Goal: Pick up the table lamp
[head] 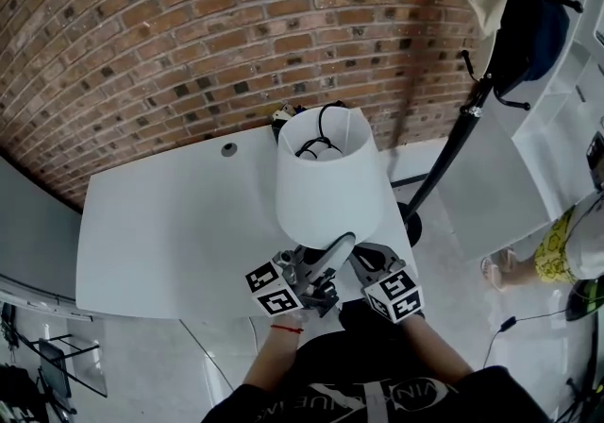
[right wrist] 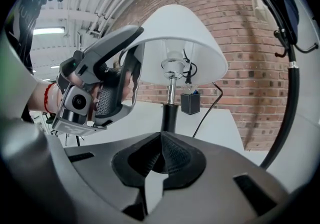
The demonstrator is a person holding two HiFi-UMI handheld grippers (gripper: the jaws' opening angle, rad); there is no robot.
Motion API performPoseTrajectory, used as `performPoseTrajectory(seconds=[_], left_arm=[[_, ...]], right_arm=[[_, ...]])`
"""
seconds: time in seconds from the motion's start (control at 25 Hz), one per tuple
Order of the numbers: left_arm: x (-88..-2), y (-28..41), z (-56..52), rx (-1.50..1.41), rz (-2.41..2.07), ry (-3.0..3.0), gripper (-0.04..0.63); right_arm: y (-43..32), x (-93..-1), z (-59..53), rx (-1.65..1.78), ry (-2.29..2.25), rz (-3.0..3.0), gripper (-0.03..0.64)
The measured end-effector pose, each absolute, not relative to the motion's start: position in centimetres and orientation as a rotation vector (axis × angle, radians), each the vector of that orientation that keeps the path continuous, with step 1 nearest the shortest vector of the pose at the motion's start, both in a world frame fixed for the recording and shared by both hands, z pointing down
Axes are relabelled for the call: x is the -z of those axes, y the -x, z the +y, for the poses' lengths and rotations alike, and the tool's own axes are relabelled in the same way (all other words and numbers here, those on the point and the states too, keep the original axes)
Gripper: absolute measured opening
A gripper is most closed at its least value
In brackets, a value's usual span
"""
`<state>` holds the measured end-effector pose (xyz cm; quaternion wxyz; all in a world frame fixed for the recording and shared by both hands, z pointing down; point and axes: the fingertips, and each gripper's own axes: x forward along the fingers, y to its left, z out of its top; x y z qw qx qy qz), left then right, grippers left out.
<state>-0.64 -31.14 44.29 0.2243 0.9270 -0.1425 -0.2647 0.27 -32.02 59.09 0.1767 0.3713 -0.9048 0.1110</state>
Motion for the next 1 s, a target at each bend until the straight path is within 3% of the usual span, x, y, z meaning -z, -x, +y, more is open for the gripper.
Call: performPoseTrajectory(seconds=[0.44,0.84,1.0], left_arm=[[-42.9,2.2,-36.1,0.738,-0.452,-2.474,0.009],[-42.8,2.4,-39.5,0.736,-0.416,-2.441,0.011],[-42.7,2.4,-40.4,0.727,-0.428,-2.419,0.011]], right_arm=[[2.2,-58.8,-36.2,-0.348,-1.054,-2.475,0.005],[2.5,-60.9,-38.9,-0.45,-1.067,-2.416,0.121],[2.9,-60.7,-39.5,-0.553,-1.082,-2.445,0.134]])
